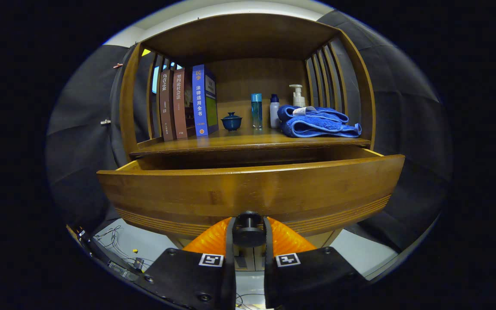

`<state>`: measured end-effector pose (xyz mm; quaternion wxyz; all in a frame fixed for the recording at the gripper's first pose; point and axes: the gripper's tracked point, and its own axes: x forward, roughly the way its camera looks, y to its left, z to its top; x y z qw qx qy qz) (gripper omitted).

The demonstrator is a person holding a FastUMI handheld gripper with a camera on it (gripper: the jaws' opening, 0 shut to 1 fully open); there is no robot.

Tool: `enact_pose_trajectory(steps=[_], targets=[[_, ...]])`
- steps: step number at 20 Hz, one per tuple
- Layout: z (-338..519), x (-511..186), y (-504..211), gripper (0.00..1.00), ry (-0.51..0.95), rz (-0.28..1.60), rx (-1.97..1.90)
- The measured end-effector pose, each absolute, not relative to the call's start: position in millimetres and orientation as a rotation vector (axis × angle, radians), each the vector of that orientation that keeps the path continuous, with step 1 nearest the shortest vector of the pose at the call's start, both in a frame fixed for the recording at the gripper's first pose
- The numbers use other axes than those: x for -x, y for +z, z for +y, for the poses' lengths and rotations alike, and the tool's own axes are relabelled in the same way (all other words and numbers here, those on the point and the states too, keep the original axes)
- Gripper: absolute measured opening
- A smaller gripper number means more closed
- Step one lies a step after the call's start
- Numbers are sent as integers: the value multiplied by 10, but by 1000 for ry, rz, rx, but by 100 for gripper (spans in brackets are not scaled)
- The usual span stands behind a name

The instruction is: Pull open the drawer, take out the items inside it, and place them on the countertop above the cabinet.

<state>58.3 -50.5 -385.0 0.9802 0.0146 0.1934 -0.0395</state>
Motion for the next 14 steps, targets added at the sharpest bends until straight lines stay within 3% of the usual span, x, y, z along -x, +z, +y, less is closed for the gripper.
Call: enact_pose_trajectory(steps=[14], targets=[[-477, 55, -3873, 30, -72, 383, -34]])
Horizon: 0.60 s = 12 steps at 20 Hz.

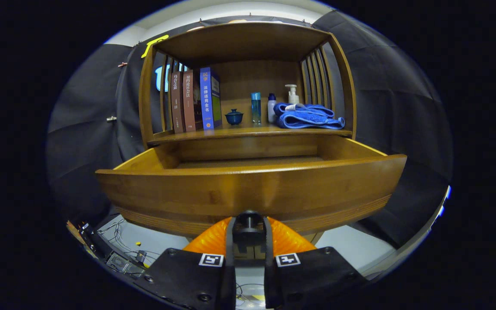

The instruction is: Pull open the drawer, take out the items inside it, and place them on the countertop above the cabinet.

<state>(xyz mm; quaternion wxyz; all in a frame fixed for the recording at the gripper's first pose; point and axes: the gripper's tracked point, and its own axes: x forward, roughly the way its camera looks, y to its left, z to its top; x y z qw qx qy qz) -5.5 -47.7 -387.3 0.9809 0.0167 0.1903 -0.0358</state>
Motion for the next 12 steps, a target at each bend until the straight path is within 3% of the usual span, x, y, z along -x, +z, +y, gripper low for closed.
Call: enact_pose_trajectory(steps=[5, 8, 12], targets=[[-481, 88, -3872, 49, -67, 408, -26], [-535, 60, -3636, 91, -103, 333, -76], [-523, 77, -3320, 99, -99, 301, -103]])
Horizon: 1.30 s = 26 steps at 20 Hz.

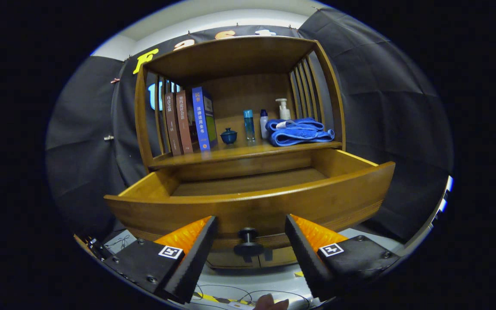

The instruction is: Pull open the drawer, take out the items inside it, and place them on the countertop above the cabinet.

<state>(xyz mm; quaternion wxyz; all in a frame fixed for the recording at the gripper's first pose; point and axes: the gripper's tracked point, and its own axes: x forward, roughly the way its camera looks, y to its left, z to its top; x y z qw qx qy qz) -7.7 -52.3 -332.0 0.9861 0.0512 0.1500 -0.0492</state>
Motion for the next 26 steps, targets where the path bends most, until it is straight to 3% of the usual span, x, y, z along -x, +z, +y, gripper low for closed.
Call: enact_pose_trajectory(steps=[5, 12, 21, 26], targets=[[-527, -32, -2784, 99, -48, 306, -3], [-301, -590, -2592, 99, 36, 565, -159], [-268, -1242, -3722, 99, 42, 1073, -70], [-471, -1332, -4253, 99, -61, 1240, -52]])
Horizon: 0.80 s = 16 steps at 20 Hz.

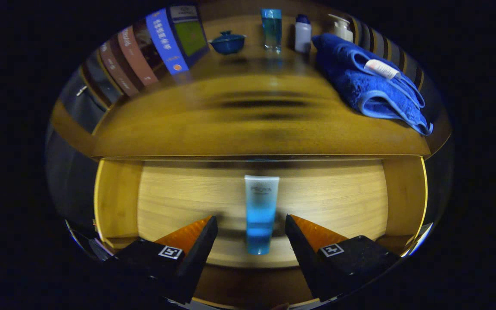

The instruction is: Pull open the drawer, take out the items inside it, and place them on the countertop above the cabinet.

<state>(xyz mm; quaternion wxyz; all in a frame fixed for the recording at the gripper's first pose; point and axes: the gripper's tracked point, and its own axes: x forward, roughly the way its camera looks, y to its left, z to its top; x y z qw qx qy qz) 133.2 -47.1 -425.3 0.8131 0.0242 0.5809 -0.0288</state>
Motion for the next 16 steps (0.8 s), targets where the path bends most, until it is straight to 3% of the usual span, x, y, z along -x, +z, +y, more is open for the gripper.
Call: enact_pose_trajectory(steps=[2, 10, 16], targets=[[-492, -1308, -4384, 99, -80, 1276, -61], [-517, -1084, -4495, 36, -59, 1344, -6], [-300, -869, -3943, 36, 21, 1296, -161]])
